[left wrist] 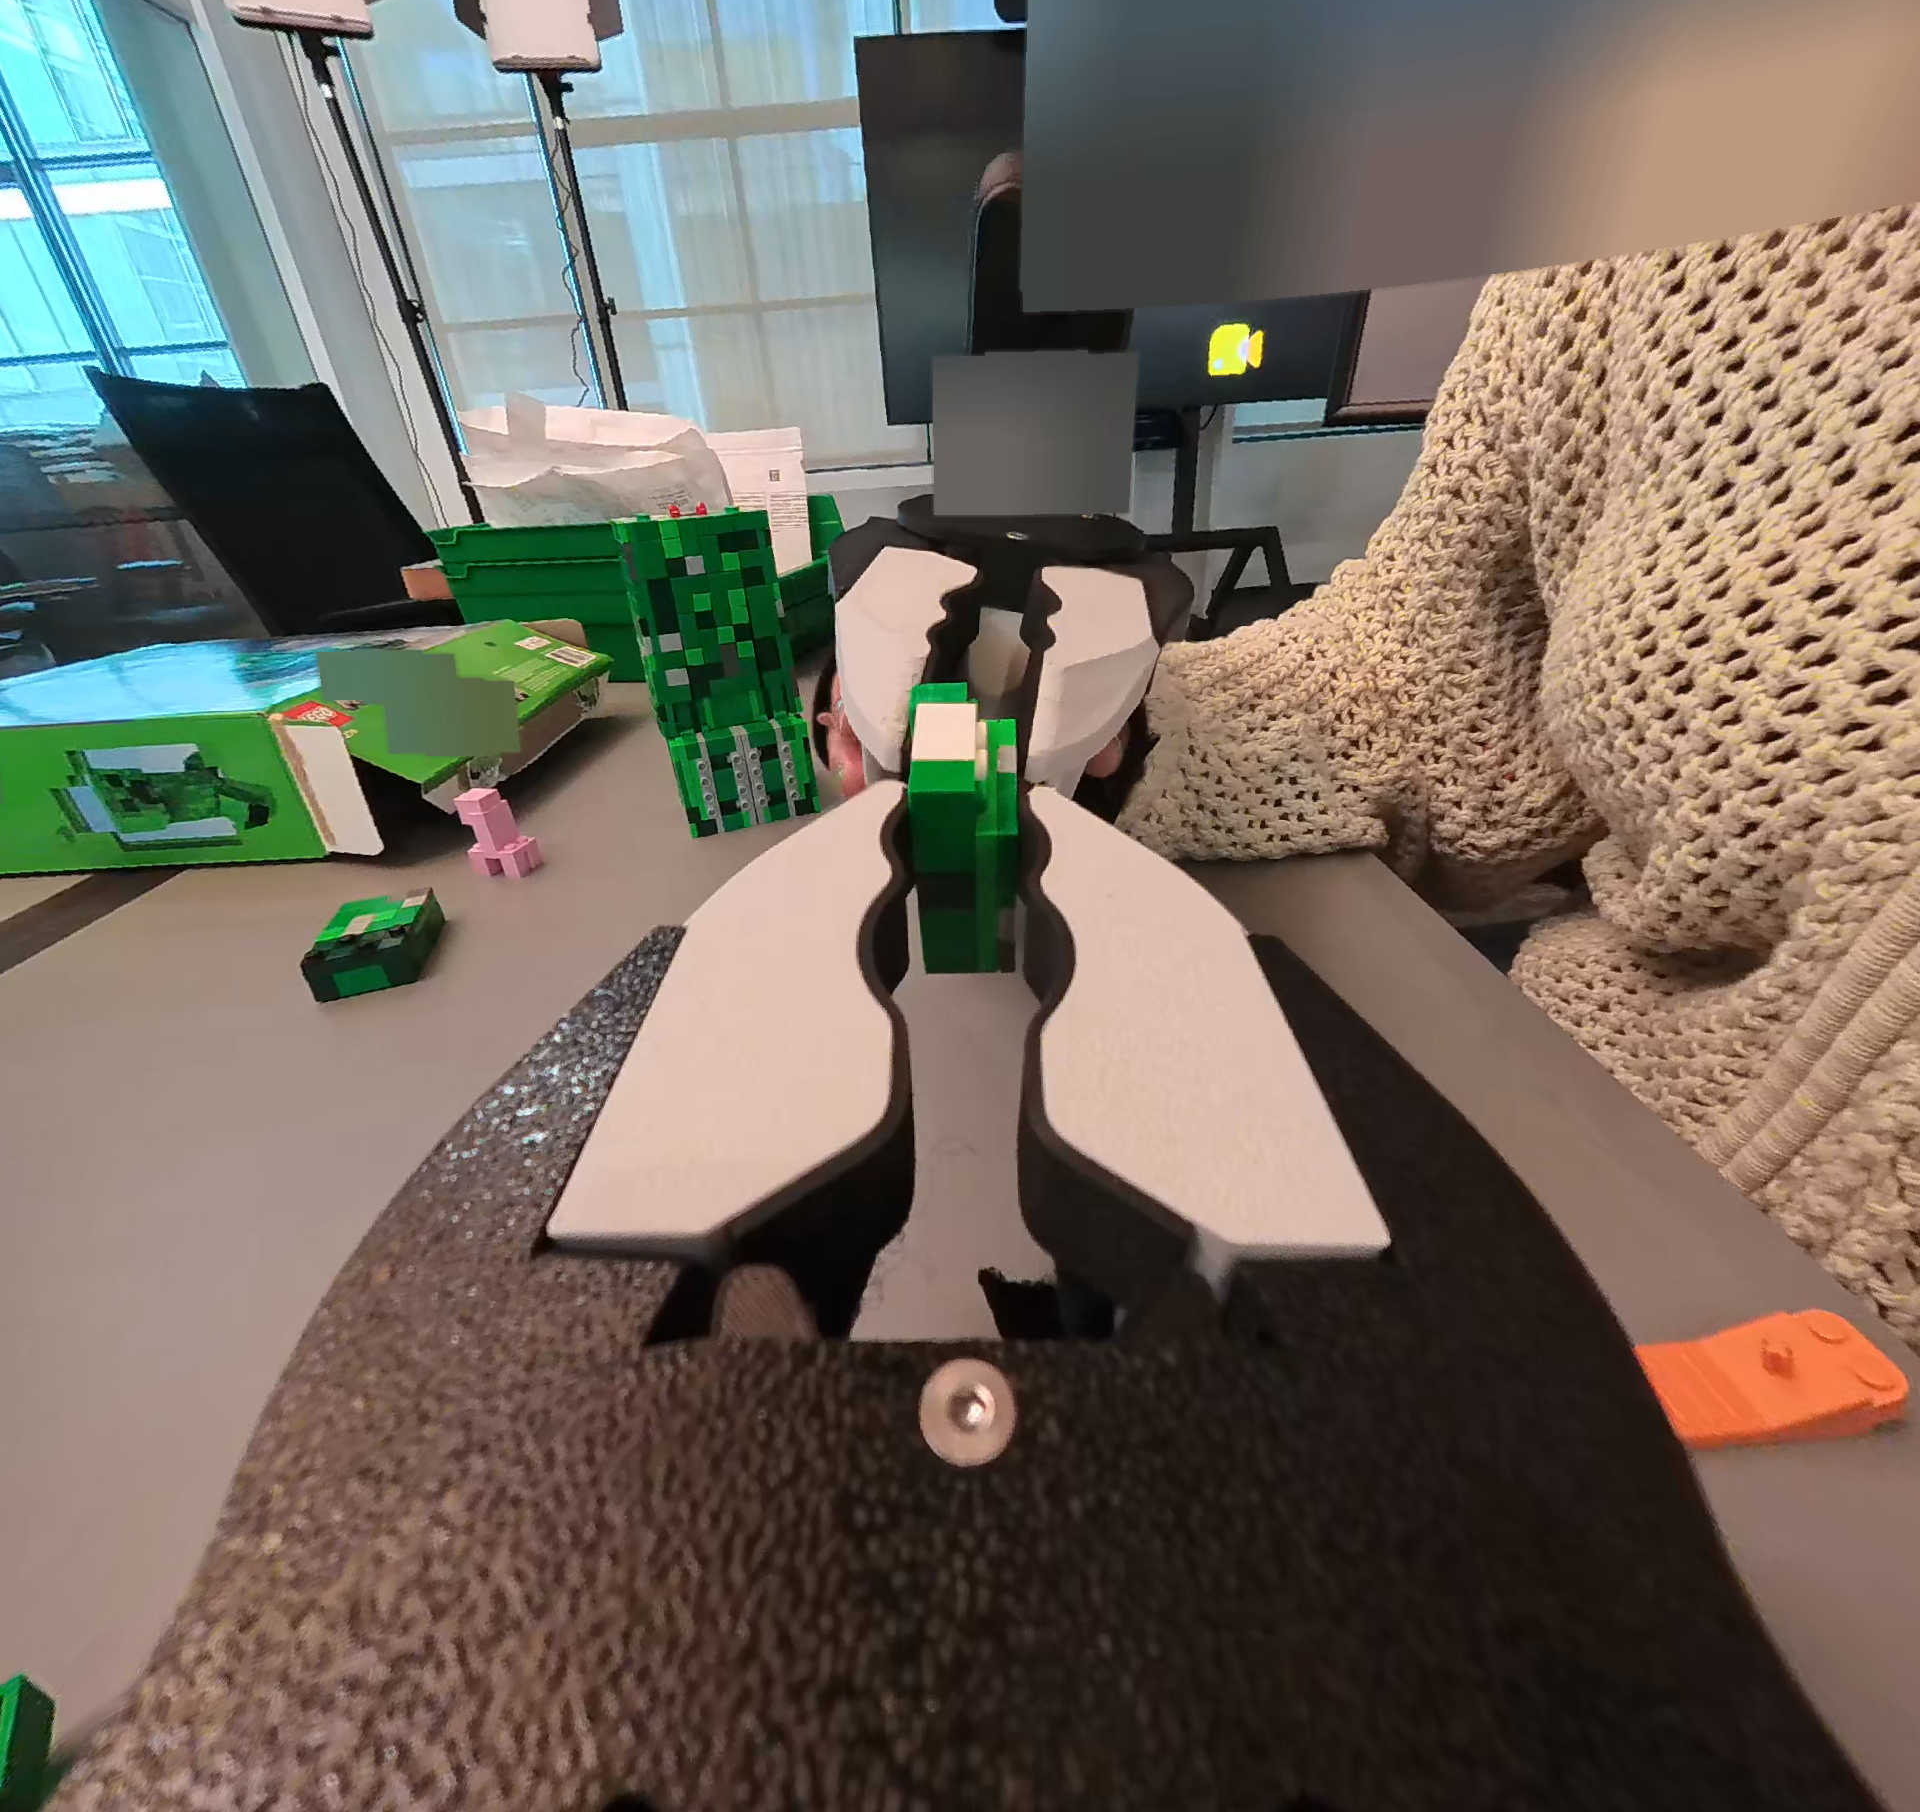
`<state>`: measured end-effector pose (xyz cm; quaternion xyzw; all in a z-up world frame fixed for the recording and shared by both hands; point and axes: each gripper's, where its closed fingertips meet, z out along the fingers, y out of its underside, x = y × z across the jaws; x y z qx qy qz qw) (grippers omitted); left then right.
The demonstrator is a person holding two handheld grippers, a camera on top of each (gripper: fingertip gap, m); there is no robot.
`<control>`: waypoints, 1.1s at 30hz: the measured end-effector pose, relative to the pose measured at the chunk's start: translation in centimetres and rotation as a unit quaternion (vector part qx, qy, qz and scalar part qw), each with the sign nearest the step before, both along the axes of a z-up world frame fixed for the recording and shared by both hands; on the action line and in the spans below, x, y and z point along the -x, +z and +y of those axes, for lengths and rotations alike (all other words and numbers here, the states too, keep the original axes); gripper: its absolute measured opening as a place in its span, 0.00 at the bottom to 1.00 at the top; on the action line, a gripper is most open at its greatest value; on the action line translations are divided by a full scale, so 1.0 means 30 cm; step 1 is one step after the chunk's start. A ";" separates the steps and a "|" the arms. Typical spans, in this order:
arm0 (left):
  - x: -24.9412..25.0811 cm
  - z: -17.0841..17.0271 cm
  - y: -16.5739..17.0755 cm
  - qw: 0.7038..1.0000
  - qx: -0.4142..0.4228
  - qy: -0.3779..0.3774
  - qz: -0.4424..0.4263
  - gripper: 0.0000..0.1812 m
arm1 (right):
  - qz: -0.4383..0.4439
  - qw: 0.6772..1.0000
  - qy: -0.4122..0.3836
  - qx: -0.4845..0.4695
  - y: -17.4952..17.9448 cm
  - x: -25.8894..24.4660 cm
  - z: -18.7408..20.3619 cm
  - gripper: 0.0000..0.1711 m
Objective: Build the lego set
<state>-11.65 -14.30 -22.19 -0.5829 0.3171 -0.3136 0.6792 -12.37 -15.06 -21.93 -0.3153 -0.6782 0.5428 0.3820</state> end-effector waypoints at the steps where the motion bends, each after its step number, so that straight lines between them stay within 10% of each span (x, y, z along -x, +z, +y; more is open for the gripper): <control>1: 0.001 0.000 0.001 1.000 -0.001 0.000 -0.001 0.09 | -0.001 1.000 -0.001 0.001 0.001 0.001 -0.001 0.11; 33: 0.004 -0.010 0.016 1.000 -0.021 -0.001 -0.006 0.09 | -0.007 1.000 -0.011 0.020 0.013 0.018 -0.032 0.10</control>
